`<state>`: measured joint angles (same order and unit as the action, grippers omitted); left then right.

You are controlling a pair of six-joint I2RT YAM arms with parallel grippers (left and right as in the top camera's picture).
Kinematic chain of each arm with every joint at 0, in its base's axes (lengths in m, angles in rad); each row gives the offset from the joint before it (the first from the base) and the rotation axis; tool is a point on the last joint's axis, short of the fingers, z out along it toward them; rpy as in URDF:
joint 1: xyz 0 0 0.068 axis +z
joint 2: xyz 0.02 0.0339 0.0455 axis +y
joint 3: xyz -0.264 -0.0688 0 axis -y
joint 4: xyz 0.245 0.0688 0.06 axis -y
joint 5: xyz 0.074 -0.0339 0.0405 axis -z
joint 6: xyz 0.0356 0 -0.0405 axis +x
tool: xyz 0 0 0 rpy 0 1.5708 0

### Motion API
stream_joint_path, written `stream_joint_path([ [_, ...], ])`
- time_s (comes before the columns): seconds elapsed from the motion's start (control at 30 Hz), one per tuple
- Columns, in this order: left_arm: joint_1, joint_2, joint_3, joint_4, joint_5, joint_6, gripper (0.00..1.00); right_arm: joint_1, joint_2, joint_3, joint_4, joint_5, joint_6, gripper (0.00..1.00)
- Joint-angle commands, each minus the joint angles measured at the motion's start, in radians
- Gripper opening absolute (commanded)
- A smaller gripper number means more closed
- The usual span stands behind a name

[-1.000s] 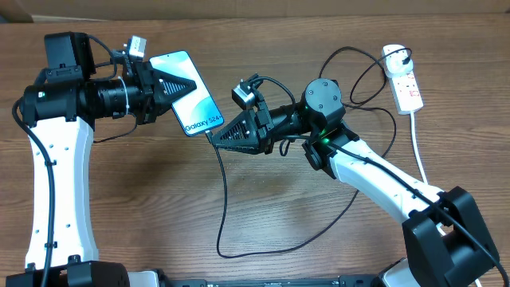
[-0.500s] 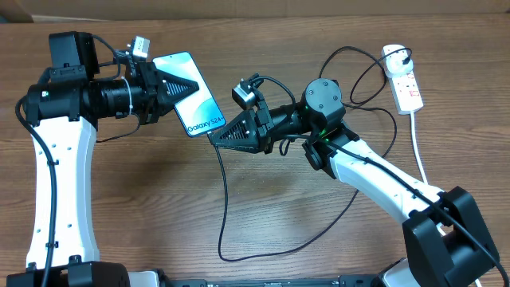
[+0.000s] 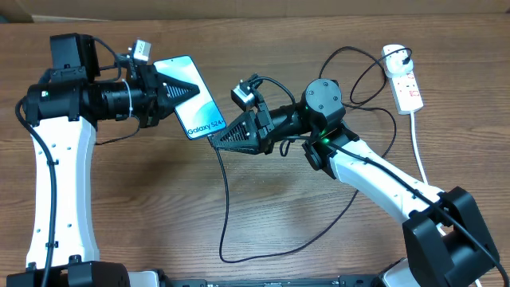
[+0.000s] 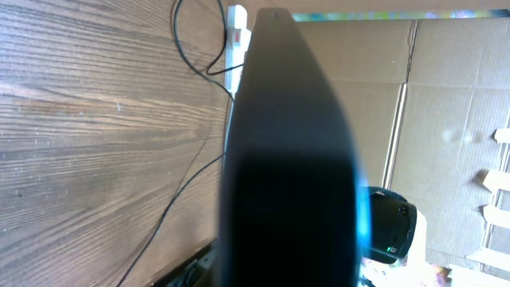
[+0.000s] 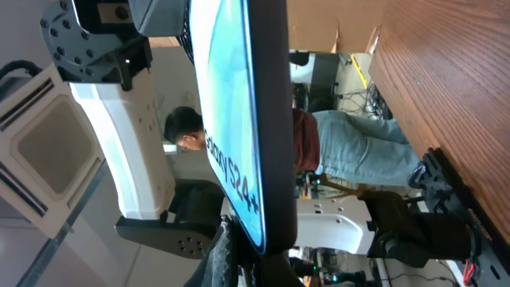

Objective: Plug charger to phone and switch on socket

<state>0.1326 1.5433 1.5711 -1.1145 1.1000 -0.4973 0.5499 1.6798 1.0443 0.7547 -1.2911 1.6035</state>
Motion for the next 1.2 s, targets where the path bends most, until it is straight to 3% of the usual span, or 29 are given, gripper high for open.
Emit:
stream_joint_path([
  [0.0, -0.009, -0.006, 0.008, -0.027, 0.102, 0.01, 0.04, -0.009, -0.015, 0.011, -0.001, 0.031, -0.038, 0.04],
  [0.93, -0.009, -0.006, 0.008, -0.159, 0.131, 0.117, 0.04, -0.009, -0.015, 0.011, -0.001, 0.068, -0.04, 0.04],
  [1.07, -0.008, -0.006, 0.008, -0.136, 0.127, 0.116, 0.04, -0.009, -0.015, 0.011, -0.001, 0.067, -0.04, 0.06],
  [1.17, -0.008, -0.006, 0.008, -0.134, 0.078, 0.116, 0.04, -0.009, -0.015, 0.011, -0.001, 0.066, -0.041, 0.15],
])
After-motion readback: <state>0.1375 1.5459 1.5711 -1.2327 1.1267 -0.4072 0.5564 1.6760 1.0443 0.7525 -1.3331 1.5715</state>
